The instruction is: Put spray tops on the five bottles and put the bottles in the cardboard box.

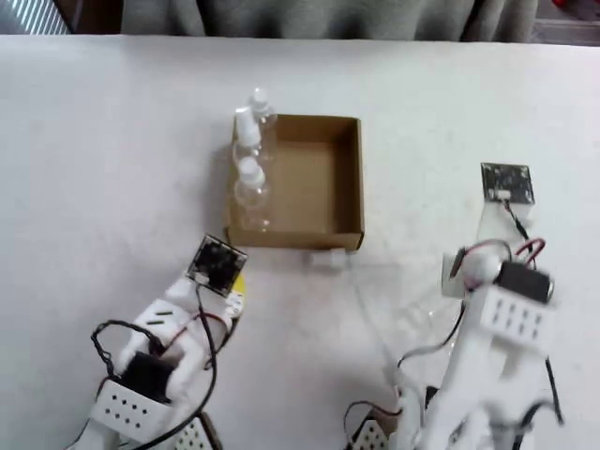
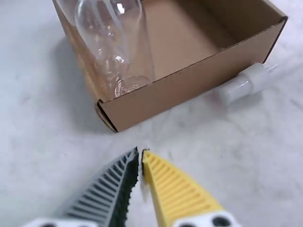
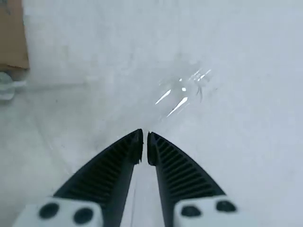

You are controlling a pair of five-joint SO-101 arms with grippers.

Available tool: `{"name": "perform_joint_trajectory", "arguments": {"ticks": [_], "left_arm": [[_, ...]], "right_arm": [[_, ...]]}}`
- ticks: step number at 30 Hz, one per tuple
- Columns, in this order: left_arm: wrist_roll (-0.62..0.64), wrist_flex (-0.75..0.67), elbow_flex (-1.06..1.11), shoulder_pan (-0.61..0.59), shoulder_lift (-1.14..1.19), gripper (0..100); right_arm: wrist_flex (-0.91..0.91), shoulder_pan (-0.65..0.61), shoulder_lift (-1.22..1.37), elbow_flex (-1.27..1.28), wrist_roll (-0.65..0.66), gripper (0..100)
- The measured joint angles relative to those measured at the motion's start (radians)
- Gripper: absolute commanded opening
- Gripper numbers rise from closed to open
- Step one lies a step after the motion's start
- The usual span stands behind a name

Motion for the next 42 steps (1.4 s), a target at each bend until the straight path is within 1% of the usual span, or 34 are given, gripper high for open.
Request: {"name": "perform_joint_trajectory", "arguments": {"ticks": [4, 8, 11, 14, 16, 18, 21, 23, 24, 27, 29, 31, 34, 37, 42], "left_arm": [[0.0, 0.0, 0.0, 0.0, 0.0, 3], [0.0, 0.0, 0.005, 0.0, 0.0, 3], [0.0, 0.0, 0.005, 0.0, 0.0, 3], [0.0, 0.0, 0.005, 0.0, 0.0, 3], [0.0, 0.0, 0.005, 0.0, 0.0, 3], [0.0, 0.0, 0.005, 0.0, 0.0, 3], [0.0, 0.0, 0.005, -0.002, 0.0, 3], [0.0, 0.0, 0.005, -0.023, 0.0, 3], [0.0, 0.0, 0.005, -0.037, 0.0, 3], [0.0, 0.0, 0.005, -0.081, 0.0, 2], [0.0, 0.003, 0.0, -0.127, 0.0, 2], [0.0, 0.048, -0.015, -0.196, 0.0, 2], [0.0, 0.123, -0.02, -0.336, 0.0, 2], [0.0, 0.132, -0.02, -0.431, 0.0, 2], [0.0, 0.123, -0.015, -0.453, 0.0, 2]], "right_arm": [[0.043, 0.011, 0.164, -0.114, 0.0, 9.9], [0.043, 0.008, 0.203, -0.153, 0.0, 19.7], [0.043, 0.008, 0.216, -0.158, -0.058, 25.3], [0.043, 0.009, 0.222, -0.158, -0.123, 26.9], [0.043, 0.006, 0.23, -0.158, -0.135, 26.5], [0.043, -0.021, 0.232, -0.158, -0.133, 22.9], [0.043, -0.104, 0.226, -0.158, -0.06, 11.9], [0.044, -0.175, 0.21, -0.158, 0.048, 6.0], [0.049, -0.206, 0.206, -0.158, 0.114, 4.6], [0.069, -0.264, 0.201, -0.158, 0.293, 6.1], [0.071, -0.295, 0.199, -0.143, 0.37, 8.7], [0.071, -0.347, 0.199, -0.097, 0.42, 11.5], [0.044, -0.448, 0.195, 0.011, 0.509, 13.9], [-0.048, -0.526, 0.187, 0.103, 0.582, 13.3], [-0.239, -0.624, 0.187, 0.18, 0.615, 13.4]]}}
